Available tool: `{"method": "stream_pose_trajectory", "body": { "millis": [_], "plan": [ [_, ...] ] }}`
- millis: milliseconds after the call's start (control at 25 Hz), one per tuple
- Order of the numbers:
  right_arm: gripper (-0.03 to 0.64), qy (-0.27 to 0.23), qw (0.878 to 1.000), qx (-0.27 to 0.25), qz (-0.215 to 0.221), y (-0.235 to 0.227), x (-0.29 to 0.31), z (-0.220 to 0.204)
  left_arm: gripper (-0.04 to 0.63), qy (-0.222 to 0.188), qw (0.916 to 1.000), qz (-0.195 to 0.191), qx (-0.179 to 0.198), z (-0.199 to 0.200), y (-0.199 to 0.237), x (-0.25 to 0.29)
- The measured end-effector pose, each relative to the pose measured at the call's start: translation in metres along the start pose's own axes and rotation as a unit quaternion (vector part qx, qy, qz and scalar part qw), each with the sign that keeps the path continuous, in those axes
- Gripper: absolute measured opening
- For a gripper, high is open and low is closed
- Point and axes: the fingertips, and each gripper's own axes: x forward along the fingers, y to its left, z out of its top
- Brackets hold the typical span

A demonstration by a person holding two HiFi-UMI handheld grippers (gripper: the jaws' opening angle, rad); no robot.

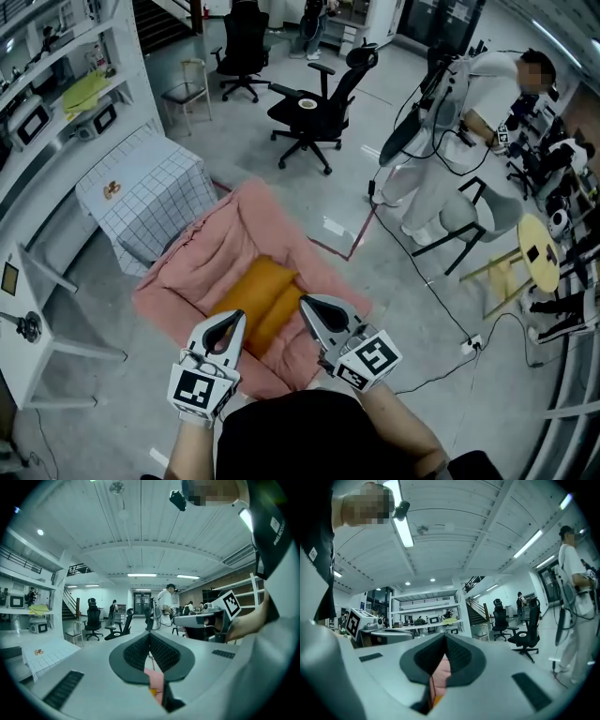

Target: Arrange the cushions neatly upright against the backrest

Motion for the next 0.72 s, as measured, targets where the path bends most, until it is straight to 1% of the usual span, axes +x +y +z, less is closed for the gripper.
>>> {"method": "stream_pose_trajectory", "body": {
  "millis": [240, 520, 720],
  "plan": [
    [0.008, -0.012, 1.0, -0.008, 0.01, -0.001, 0.003, 0.012, 0.014, -0.003, 1.0, 0.006, 0.001, 0.003, 0.0, 0.002],
    [0.008, -0.02, 1.0, -0.002, 0.019, 0.001, 0.007, 0.014, 0.014, 0.002, 0.9999, 0.012, 0.001, 0.003, 0.002, -0.001],
    [0.008, -0.021, 0.999, 0.0, 0.024, 0.004, 0.01, 0.012, 0.014, -0.002, 0.9999, 0.016, -0.001, 0.0, 0.006, -0.004]
  ]
}}
